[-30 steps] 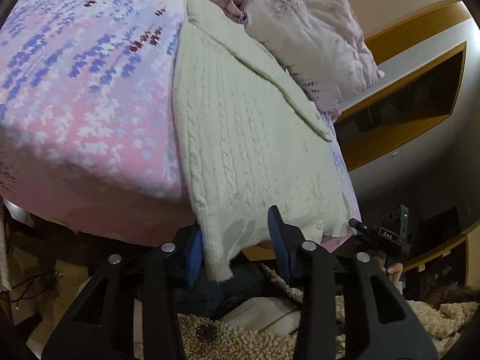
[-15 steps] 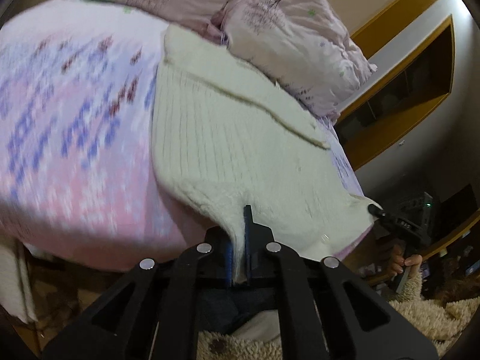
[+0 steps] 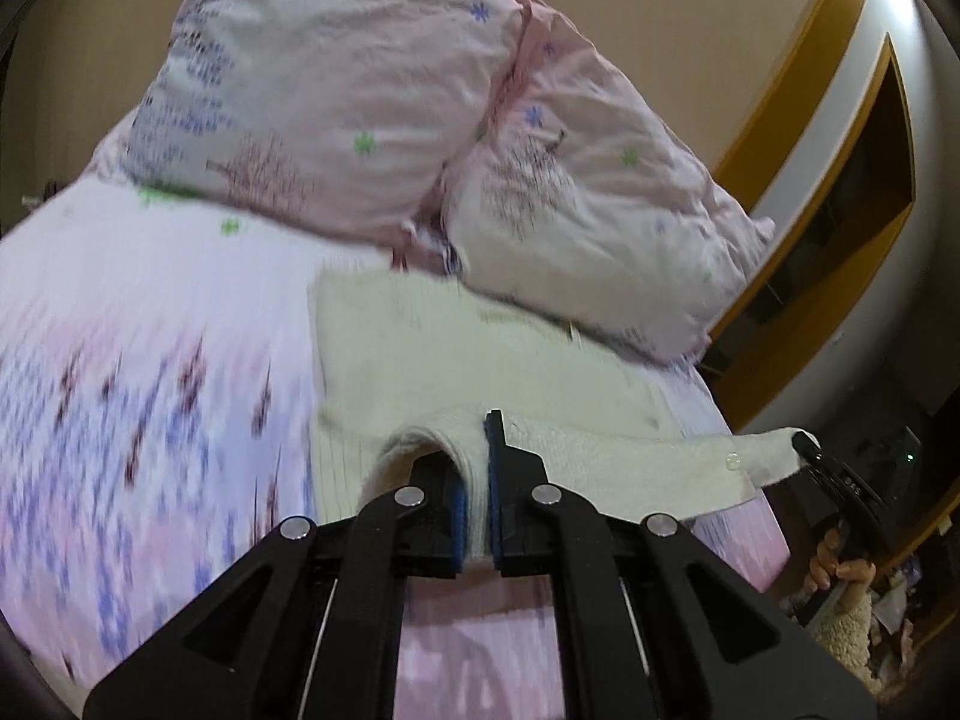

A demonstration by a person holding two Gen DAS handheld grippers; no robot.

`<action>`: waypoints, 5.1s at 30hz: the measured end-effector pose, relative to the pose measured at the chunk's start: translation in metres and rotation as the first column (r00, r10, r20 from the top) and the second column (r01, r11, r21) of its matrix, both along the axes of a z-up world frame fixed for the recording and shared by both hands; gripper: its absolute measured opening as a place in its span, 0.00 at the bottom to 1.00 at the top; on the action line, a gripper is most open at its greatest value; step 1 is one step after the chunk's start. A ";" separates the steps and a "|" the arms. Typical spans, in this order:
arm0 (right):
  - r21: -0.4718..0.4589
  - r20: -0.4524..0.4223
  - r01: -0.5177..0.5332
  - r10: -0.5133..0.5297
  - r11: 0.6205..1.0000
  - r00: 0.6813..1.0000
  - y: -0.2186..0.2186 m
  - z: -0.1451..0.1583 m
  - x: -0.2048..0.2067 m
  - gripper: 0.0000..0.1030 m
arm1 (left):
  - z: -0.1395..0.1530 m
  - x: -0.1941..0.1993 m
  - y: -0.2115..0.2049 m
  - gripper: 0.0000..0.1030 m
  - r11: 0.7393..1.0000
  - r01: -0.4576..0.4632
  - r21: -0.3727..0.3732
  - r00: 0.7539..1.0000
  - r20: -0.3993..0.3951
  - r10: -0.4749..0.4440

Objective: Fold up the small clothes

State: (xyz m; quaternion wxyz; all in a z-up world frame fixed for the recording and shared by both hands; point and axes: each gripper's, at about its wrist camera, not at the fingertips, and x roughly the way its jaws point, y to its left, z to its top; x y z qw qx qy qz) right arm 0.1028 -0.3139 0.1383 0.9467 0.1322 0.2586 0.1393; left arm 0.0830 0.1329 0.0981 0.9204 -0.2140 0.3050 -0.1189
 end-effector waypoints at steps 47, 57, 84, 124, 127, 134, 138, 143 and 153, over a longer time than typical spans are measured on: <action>-0.017 -0.372 0.137 -0.134 0.990 0.919 -0.023 -0.102 0.152 0.37 | -0.075 0.127 0.027 0.47 0.992 -0.121 0.040 0.969 -0.211 0.127; -0.035 -0.390 0.118 -0.122 0.992 0.913 -0.016 -0.113 0.140 0.12 | -0.090 0.117 0.011 0.13 0.993 -0.061 0.100 0.967 -0.242 0.083; -0.214 -0.288 0.102 -0.162 0.972 0.944 0.021 -0.075 0.136 0.33 | -0.071 0.098 0.016 0.44 0.983 -0.108 0.148 0.980 -0.149 0.130; -0.213 -0.348 0.098 -0.169 0.972 0.922 0.051 -0.087 0.158 0.40 | -0.086 0.131 0.059 0.60 0.968 -0.226 -0.108 0.946 -0.260 0.192; -0.196 -0.354 -0.044 -0.029 0.980 0.935 0.094 -0.090 0.158 0.40 | -0.092 0.134 0.060 0.61 0.961 -0.222 -0.164 0.945 -0.280 0.171; -0.232 -0.325 -0.175 0.093 0.957 0.941 0.170 -0.097 0.162 0.40 | -0.101 0.143 0.052 0.61 0.950 -0.219 -0.224 0.938 -0.318 0.141; -0.319 -0.366 -0.198 0.072 0.927 0.928 0.191 -0.116 0.172 0.42 | -0.098 0.143 0.048 0.61 0.948 -0.223 -0.229 0.938 -0.317 0.144; -0.371 -0.321 -0.179 0.055 0.911 0.946 0.199 -0.115 0.162 0.43 | -0.098 0.146 0.045 0.61 0.933 -0.223 -0.282 0.939 -0.317 0.129; -0.346 -0.326 -0.189 0.072 0.919 0.943 0.195 -0.118 0.168 0.44 | -0.108 0.157 0.035 0.24 0.909 -0.213 -0.357 0.931 -0.357 0.078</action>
